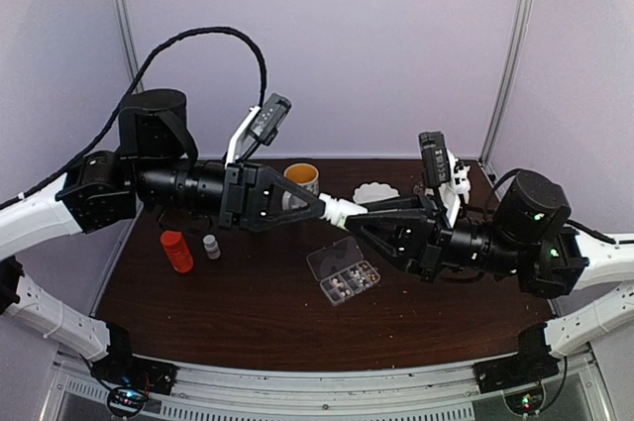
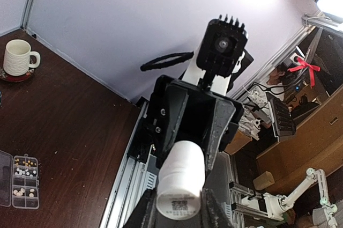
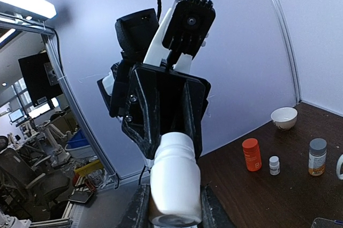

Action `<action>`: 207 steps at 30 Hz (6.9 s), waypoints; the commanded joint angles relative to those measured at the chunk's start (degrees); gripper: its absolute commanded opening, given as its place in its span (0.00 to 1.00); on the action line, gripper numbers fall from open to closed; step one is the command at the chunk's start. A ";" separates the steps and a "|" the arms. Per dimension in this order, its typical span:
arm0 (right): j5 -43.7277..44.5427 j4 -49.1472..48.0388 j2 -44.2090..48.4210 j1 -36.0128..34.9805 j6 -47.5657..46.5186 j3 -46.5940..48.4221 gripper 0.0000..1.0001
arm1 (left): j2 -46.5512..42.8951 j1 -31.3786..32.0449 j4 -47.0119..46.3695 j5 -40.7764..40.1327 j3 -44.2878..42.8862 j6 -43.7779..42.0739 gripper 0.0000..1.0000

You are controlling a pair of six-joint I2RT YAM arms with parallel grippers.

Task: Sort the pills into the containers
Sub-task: Screw the lid of the pill bottle onto the pill bottle.

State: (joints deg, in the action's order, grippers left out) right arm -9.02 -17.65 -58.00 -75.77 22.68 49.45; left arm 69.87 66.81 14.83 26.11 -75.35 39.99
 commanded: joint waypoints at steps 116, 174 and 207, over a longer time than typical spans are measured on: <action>8.36 17.23 2.71 -4.84 -39.47 6.96 0.00 | -4.71 1.50 -21.08 3.23 10.33 11.20 0.81; -3.20 -5.52 -2.04 -5.56 22.37 5.83 0.00 | -9.51 6.13 2.24 -6.58 5.98 -95.91 0.00; 9.82 20.29 3.29 -5.69 -25.62 10.60 0.00 | -12.39 7.67 -10.65 -19.07 9.33 -9.76 0.98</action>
State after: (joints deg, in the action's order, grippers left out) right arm -2.50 0.75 -52.84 -80.36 6.87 57.91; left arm 54.89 75.61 4.47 3.09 -62.46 6.44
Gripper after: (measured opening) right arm 0.245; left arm 0.975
